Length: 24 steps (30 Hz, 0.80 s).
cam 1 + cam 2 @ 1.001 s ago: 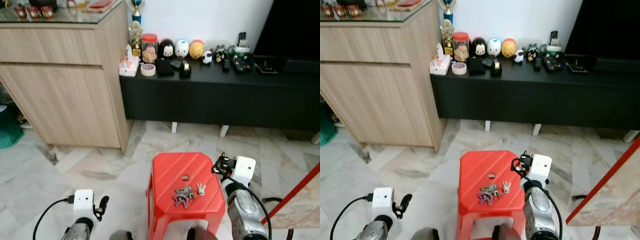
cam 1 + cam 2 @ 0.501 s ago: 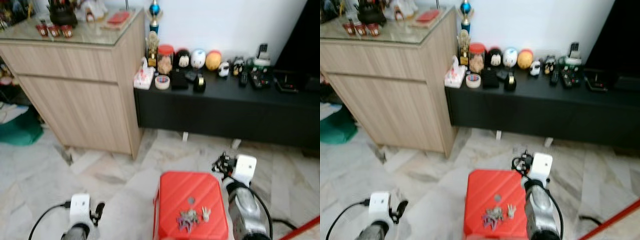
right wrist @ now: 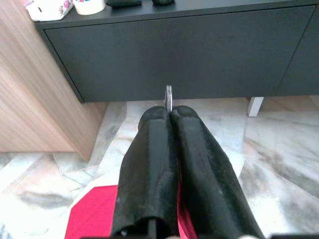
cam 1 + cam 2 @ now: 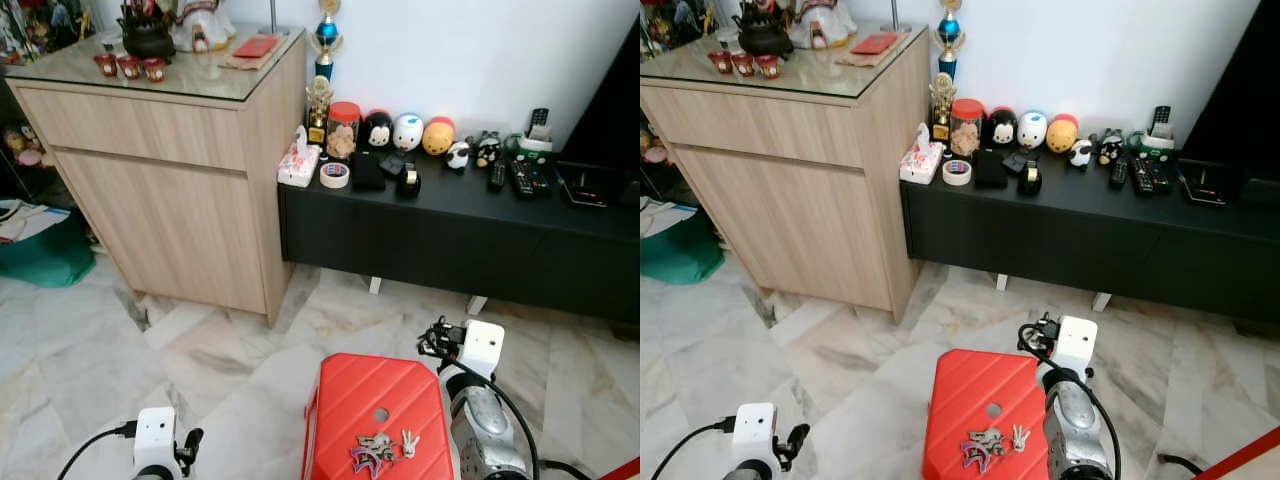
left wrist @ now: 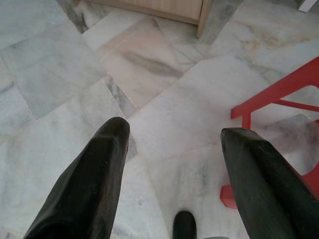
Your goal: Hang keys on a hook
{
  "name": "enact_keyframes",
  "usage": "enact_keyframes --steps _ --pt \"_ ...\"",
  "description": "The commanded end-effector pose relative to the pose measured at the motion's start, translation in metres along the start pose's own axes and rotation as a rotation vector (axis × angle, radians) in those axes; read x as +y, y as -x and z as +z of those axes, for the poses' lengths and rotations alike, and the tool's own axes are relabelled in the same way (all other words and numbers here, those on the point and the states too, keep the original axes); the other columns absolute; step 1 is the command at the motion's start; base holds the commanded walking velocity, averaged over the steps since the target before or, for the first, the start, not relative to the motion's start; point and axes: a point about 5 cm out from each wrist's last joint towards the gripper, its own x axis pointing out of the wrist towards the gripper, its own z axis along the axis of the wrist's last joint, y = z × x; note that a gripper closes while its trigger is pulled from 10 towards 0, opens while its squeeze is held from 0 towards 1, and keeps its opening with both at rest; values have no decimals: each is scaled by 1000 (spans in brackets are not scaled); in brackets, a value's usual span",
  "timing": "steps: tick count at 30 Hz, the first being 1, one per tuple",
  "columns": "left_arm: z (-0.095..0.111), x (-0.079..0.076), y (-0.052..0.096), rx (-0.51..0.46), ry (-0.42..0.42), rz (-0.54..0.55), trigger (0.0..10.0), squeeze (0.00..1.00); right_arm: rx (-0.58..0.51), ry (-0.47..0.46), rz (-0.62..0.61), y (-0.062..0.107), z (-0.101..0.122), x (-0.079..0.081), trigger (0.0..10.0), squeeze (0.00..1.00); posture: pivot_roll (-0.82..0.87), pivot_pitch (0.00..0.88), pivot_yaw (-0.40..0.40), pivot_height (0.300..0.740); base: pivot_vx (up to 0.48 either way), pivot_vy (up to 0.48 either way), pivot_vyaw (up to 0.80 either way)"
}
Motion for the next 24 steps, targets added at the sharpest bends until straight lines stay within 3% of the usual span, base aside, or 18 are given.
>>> enact_keyframes --steps 1,24 --pt "-4 -3 1 16 5 -2 10000 0 -2 1 -14 1 -1 -3 10000 0 110 0 -62 740 -244 0 0" --pt "-9 -8 3 31 4 -14 10000 0 5 -17 -29 0 -2 -2 10000 0 103 0 -56 740 -249 0 0"
